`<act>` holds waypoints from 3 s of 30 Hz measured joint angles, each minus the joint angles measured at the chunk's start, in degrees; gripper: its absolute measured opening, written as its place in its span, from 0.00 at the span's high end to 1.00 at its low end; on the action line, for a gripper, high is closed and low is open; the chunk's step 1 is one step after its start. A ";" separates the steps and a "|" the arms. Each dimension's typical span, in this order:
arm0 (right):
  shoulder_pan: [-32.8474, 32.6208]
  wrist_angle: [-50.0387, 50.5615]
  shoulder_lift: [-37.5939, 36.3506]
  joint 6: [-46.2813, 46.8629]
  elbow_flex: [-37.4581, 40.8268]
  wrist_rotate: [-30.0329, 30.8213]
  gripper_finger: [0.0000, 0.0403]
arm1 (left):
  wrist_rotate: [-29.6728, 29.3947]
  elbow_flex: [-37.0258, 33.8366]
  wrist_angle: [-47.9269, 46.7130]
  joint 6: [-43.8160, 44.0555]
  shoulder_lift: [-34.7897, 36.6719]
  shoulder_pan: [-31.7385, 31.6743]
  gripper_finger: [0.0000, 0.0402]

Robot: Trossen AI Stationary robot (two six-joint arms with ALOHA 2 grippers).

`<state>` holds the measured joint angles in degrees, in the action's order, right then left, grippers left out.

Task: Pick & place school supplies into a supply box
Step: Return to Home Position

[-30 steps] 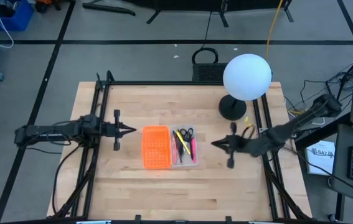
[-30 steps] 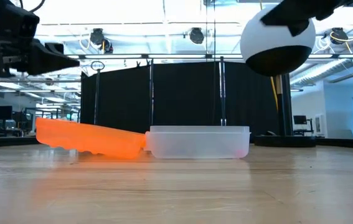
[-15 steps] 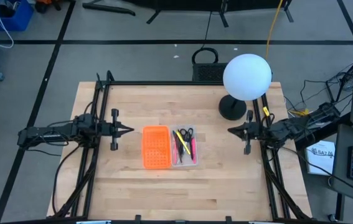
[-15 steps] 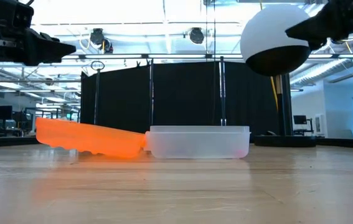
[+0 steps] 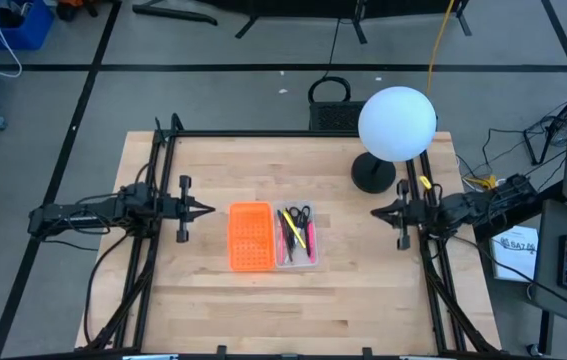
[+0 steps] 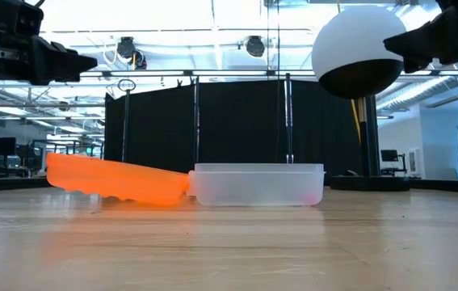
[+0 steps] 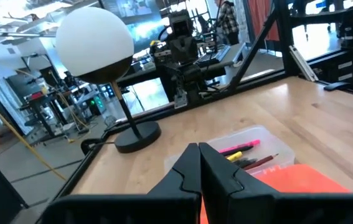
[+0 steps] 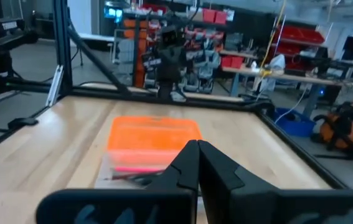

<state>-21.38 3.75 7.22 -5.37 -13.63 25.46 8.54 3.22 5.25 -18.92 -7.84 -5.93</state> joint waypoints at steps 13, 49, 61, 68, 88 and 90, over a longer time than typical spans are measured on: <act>1.06 0.36 -6.80 2.80 6.74 -0.25 1.00 | 1.50 -0.02 -2.42 3.74 -0.01 1.30 1.00; 17.79 -11.52 -5.35 6.17 12.62 -14.92 1.00 | 1.50 -2.67 2.34 -0.68 0.09 2.38 1.00; 10.45 -16.80 -5.87 -0.99 12.72 -8.83 1.00 | 2.05 -2.65 -1.62 2.33 5.93 2.46 1.00; 5.88 -16.43 -5.88 -0.84 12.74 -4.14 1.00 | -0.32 -2.56 -2.97 5.27 7.58 6.62 1.00; -0.86 -12.24 -5.88 -0.78 12.76 -4.33 1.00 | -7.02 -2.54 -4.34 6.22 7.50 10.96 1.00; -0.86 -10.99 -5.90 1.02 12.76 -4.05 1.00 | -7.06 -2.54 -4.39 6.62 7.50 11.38 1.00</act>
<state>-22.24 -7.25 1.32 -4.35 -0.86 21.42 1.48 0.69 0.86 -12.29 -0.34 5.45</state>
